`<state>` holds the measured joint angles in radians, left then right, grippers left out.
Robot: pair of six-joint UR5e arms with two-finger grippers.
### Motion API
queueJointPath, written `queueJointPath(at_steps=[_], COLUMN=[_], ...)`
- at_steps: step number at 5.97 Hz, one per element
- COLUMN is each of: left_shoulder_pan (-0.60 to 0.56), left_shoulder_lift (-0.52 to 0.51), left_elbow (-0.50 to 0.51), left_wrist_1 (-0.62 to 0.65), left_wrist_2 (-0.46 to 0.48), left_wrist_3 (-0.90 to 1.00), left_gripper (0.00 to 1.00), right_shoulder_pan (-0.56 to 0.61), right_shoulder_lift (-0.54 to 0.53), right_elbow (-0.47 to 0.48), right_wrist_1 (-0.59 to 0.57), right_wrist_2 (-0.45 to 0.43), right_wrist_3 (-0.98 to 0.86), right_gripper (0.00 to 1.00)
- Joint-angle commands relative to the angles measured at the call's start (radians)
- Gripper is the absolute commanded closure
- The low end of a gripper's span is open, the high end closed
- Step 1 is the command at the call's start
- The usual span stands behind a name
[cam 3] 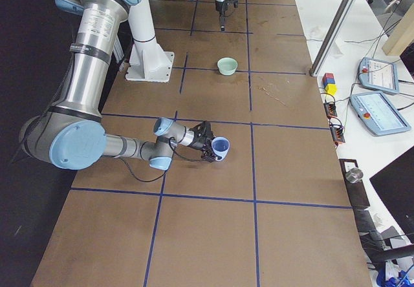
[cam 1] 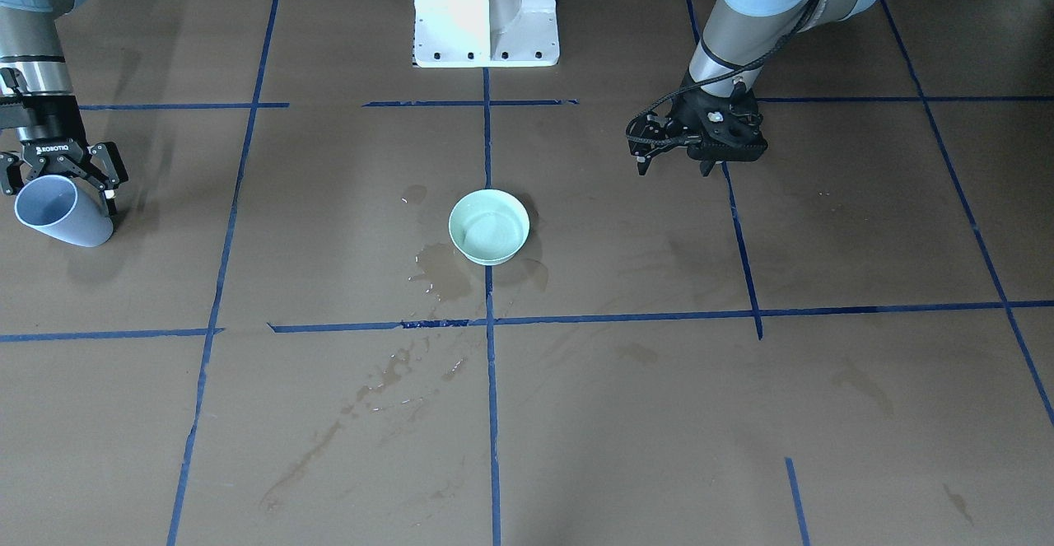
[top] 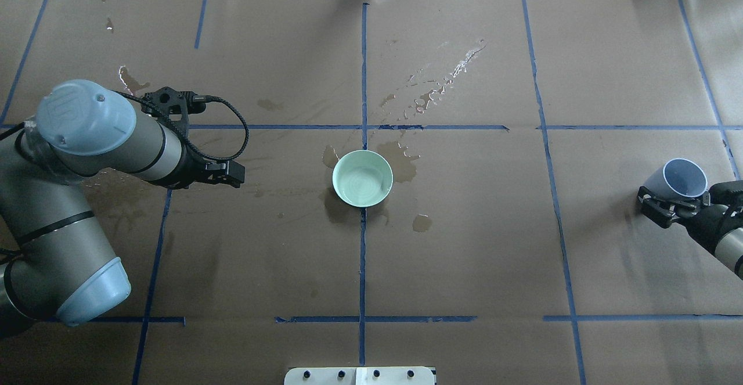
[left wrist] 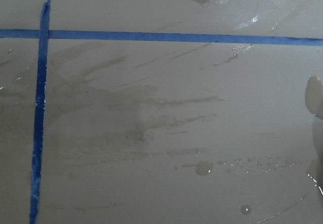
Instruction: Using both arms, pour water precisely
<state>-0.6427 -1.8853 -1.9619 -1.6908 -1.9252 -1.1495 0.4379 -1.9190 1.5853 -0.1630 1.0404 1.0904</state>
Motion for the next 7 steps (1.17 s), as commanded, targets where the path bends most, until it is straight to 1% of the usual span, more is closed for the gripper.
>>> queueJointPath(at_steps=[1, 2, 3, 4, 5, 6, 7], left_shoulder_pan=[0.0, 0.0, 0.0, 0.0, 0.0, 0.0, 0.0], left_shoulder_lift=[0.0, 0.0, 0.0, 0.0, 0.003, 0.002, 0.002], left_elbow=[0.0, 0.0, -0.003, -0.015, -0.034, -0.037, -0.043], left_wrist_1=[-0.001, -0.001, 0.0, 0.0, 0.005, 0.005, 0.005], left_wrist_2=[0.0, 0.0, 0.0, -0.002, -0.011, -0.026, -0.028], left_wrist_3=[-0.001, -0.001, -0.001, -0.001, -0.018, -0.033, -0.032], left_gripper=[0.0, 0.0, 0.0, 0.0, 0.0, 0.0, 0.0], right_shoulder_pan=[0.001, 0.001, 0.004, 0.018, 0.025, 0.021, 0.021], right_shoulder_lift=[0.0, 0.001, 0.001, 0.0, 0.001, 0.012, 0.046], right_elbow=[-0.001, 0.001, 0.021, 0.047, 0.068, 0.12, 0.137], right_wrist_1=[0.0, 0.002, 0.002, 0.0, 0.0, -0.006, -0.016], right_wrist_2=[-0.016, -0.016, -0.016, -0.016, -0.043, -0.042, -0.034], right_wrist_3=[0.0, 0.0, -0.001, -0.029, -0.085, -0.092, -0.168], right_gripper=[0.41, 0.79, 0.88, 0.92, 0.96, 0.96, 0.92])
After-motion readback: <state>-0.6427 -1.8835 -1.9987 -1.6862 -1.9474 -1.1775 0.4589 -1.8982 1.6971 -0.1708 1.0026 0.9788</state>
